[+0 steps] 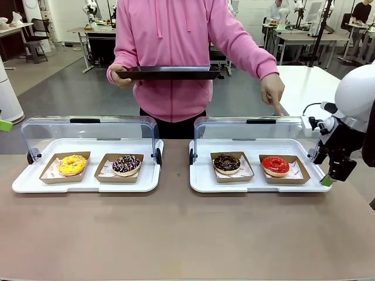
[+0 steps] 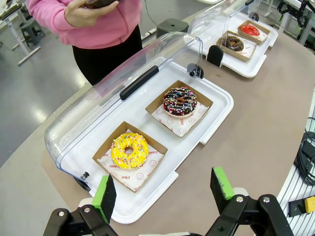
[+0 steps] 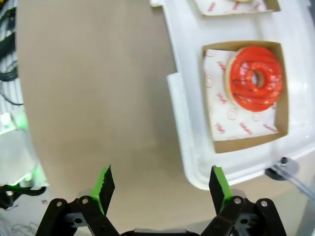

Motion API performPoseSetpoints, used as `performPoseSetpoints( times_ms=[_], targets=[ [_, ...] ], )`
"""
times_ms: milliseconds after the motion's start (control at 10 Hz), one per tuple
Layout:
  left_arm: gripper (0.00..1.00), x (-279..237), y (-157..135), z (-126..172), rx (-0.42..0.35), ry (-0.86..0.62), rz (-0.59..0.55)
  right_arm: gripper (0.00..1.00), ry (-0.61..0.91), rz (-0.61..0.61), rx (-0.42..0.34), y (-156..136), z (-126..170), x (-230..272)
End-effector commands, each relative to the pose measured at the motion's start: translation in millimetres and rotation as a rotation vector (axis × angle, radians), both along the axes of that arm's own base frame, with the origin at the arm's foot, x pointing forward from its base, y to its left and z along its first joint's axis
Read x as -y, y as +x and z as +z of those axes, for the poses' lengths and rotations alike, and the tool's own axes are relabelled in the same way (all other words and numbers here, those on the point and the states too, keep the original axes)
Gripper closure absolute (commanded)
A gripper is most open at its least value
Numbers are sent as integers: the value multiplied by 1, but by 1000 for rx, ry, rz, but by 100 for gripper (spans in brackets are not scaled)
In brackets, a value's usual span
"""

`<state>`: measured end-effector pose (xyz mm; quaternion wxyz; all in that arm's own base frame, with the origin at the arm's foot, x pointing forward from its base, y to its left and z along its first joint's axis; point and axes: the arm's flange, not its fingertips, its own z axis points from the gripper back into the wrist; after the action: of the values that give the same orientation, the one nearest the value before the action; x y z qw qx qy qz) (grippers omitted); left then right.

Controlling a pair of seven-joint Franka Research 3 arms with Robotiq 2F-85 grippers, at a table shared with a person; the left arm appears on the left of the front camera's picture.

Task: Provide the desired donut to the person.
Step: Pick up and lift the Paper togo box containing the Donut pointed at by the person.

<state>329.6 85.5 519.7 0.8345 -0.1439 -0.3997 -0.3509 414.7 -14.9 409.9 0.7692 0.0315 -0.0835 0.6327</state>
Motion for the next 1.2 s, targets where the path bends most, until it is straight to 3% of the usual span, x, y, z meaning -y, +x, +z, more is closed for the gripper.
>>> performPoseSetpoints(
  times_ms=[0,400,700,900,1100],
  targets=[
    [0,-1,0,0,0,-11,4,0,-16,13,86,14,-21,0],
    [0,-1,0,0,0,-11,4,0,18,35,62,38,-54,0],
    [0,-1,0,0,0,-11,4,0,10,56,101,45,-70,-3],
    [0,-1,0,0,0,-11,4,0,-7,56,76,44,-72,-5],
    [0,-1,0,0,0,-11,4,0,-31,47,110,46,-71,-4]
  ],
)
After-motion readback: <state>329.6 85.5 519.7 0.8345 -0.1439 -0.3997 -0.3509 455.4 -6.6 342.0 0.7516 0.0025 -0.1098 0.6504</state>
